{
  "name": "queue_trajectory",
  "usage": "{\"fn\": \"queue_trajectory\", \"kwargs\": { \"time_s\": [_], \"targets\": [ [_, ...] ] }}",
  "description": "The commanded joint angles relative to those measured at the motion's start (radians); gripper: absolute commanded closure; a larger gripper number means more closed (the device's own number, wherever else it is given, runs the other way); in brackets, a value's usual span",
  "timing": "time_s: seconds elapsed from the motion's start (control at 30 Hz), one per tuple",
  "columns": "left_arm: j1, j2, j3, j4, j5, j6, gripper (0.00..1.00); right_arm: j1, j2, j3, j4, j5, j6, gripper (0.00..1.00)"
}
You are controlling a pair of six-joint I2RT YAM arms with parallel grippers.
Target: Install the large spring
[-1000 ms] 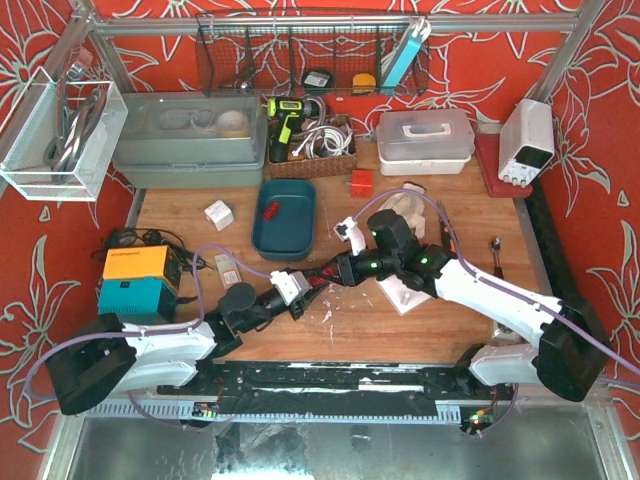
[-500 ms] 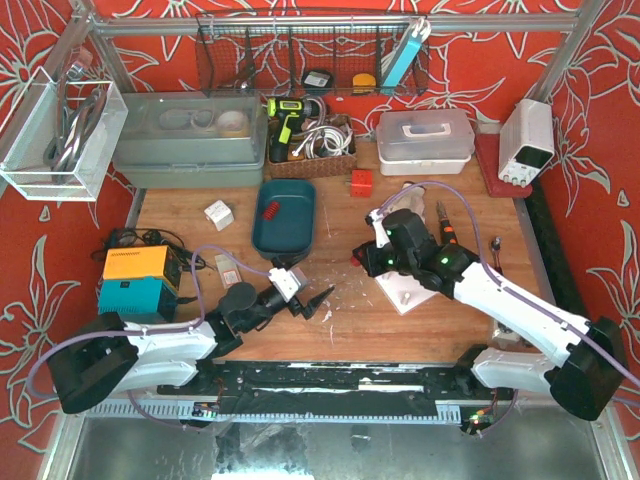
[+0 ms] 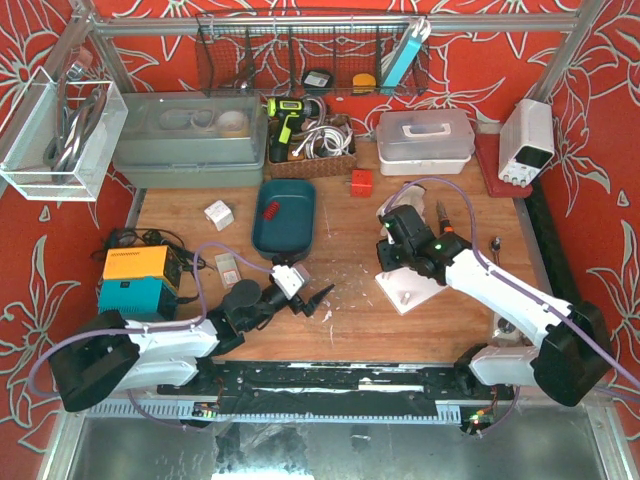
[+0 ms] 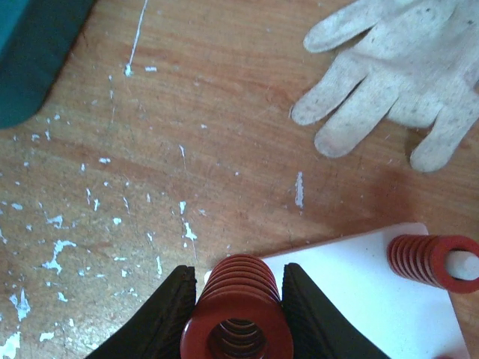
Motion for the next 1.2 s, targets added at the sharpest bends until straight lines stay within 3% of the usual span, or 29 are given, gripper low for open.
{"fn": "queue_trajectory", "kwargs": {
  "time_s": [0.0,0.53,1.17],
  "targets": [
    [0.001,0.011,0.028,-0.003,-0.012,0.016,0.00,-0.001,0.008,0.020,-0.029,-0.008,-0.004,1.00],
    [0.001,0.014,0.033,-0.013,-0.008,0.023,0.00,-0.001,-0.011,-0.019,-0.049,-0.047,-0.006,1.00],
    [0.001,0.001,0.031,-0.021,-0.011,0.027,0.00,-0.001,0.101,-0.066,0.033,-0.060,0.012,0.97]
  ]
}}
